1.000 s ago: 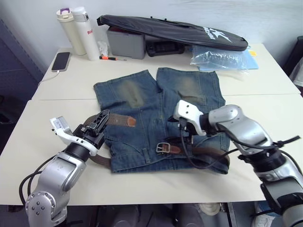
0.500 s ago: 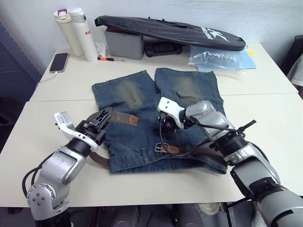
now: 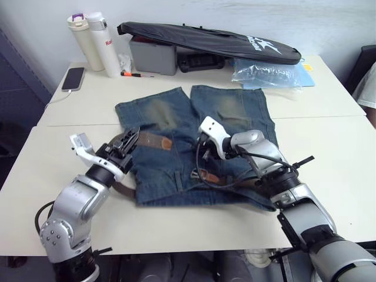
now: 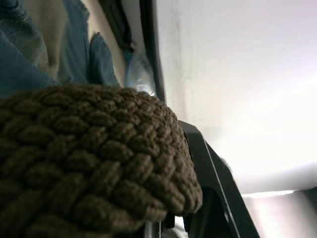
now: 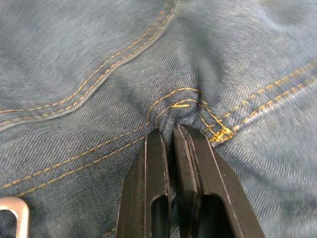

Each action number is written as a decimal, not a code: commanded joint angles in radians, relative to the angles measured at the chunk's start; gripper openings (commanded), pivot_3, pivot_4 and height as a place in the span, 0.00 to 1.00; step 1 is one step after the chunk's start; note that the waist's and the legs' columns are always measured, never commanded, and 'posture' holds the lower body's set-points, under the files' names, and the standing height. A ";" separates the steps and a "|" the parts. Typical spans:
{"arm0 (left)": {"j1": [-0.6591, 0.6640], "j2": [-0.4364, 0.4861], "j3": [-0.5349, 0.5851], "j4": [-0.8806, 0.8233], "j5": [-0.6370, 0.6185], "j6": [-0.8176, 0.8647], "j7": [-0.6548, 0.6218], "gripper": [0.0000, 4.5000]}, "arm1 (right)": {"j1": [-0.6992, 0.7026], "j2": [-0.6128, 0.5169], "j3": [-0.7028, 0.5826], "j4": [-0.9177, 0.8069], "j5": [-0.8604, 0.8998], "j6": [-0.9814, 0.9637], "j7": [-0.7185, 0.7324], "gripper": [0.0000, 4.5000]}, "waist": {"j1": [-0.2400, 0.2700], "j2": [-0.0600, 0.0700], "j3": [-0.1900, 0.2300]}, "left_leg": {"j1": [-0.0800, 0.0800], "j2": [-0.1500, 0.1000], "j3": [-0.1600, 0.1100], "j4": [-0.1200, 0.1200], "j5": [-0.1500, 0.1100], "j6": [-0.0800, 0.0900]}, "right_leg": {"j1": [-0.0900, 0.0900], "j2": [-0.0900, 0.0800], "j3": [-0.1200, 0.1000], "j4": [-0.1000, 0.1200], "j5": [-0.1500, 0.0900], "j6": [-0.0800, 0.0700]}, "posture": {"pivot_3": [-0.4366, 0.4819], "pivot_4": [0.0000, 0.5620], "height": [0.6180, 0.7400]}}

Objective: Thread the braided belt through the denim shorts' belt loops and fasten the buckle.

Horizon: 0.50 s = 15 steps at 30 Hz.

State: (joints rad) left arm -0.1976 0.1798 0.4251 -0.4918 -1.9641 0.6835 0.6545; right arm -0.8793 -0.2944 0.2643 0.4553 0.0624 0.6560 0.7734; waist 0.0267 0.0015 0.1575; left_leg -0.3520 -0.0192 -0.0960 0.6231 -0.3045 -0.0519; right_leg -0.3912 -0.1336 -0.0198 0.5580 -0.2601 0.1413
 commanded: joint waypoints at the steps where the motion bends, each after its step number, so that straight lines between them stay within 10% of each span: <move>1: -0.048 -0.018 0.017 -0.010 -0.008 0.004 0.020 0.00 | -0.022 0.014 -0.132 0.139 0.013 -0.012 -0.159 0.01 | 0.000 0.000 0.000 | 0.000 0.000 0.000 0.000 0.000 0.000 | 0.000 0.000 0.000 0.000 0.000 0.000 | 0.48 0.27 1.00; 14: -0.076 -0.044 0.044 0.062 -0.008 0.059 0.078 0.00 | -0.086 0.011 -0.153 0.266 0.017 -0.101 -0.155 0.01 | -0.003 0.000 0.000 | 0.000 0.000 0.000 -0.001 0.000 0.000 | -0.001 0.000 0.001 0.000 0.002 0.003 | 0.48 0.27 1.00; 15: -0.076 -0.047 0.046 0.067 -0.008 0.063 0.082 0.00 | -0.082 0.010 -0.151 0.250 0.021 -0.092 -0.144 0.19 | -0.003 0.000 0.000 | -0.001 0.000 0.000 -0.001 0.000 0.000 | -0.001 0.000 0.001 0.000 0.003 0.004 | 0.48 0.27 1.00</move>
State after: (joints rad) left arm -0.2636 0.1347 0.4543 -0.4119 -1.9638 0.7357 0.7325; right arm -0.9739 -0.2645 0.1081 0.7282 0.0963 0.5353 0.6121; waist 0.0239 0.0013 0.1576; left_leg -0.3531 -0.0193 -0.0959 0.6225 -0.3043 -0.0515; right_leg -0.3924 -0.1331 -0.0193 0.5575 -0.2574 0.1457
